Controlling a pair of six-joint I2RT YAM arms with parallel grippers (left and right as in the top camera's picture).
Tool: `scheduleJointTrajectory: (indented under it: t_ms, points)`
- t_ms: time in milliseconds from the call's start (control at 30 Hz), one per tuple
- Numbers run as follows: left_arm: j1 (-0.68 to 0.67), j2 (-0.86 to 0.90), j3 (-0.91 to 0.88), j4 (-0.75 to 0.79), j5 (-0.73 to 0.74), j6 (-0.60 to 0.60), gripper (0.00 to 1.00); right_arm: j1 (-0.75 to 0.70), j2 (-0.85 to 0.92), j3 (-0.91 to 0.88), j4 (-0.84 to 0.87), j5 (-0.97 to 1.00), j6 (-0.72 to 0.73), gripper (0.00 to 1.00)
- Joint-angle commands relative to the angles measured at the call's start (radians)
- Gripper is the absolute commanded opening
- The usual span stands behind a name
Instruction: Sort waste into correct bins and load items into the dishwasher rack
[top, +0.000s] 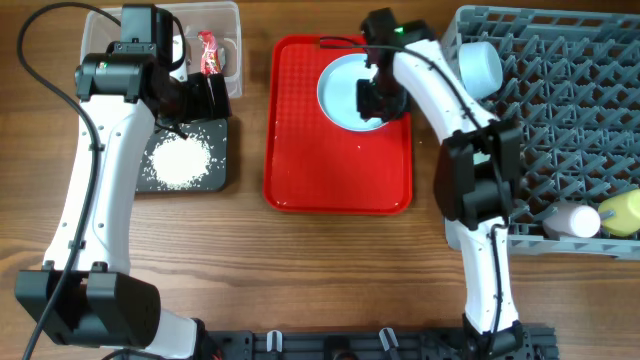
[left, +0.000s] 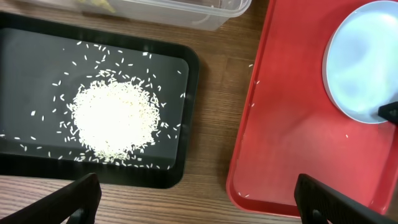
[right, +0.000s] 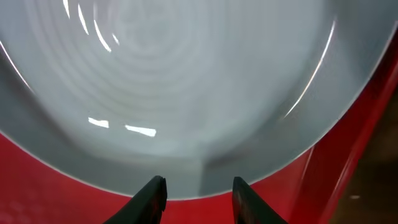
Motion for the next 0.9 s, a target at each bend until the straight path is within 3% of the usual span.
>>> scheduleJointTrajectory:
  t_ms: [0, 233, 400, 633, 867]
  points:
    - [0.004, 0.007, -0.004, 0.002, 0.005, -0.01, 1.0, 0.004, -0.038, -0.029, -0.009, 0.084, 0.094, 0.37]
    - [0.004, 0.007, -0.004, 0.002, 0.005, -0.01, 1.0, -0.047, -0.065, -0.024, -0.043, 0.029, 0.132, 0.37]
    - [0.004, 0.007, -0.004, 0.002, 0.005, -0.01, 1.0, -0.044, -0.033, -0.117, 0.053, 0.033, 0.211, 0.35]
    - [0.004, 0.007, -0.004, 0.002, 0.005, -0.01, 1.0, -0.043, -0.033, -0.174, 0.154, 0.037, 0.211, 0.04]
    - [0.004, 0.007, -0.004, 0.002, 0.005, -0.01, 1.0, -0.047, -0.089, -0.144, 0.158, 0.037, 0.108, 0.04]
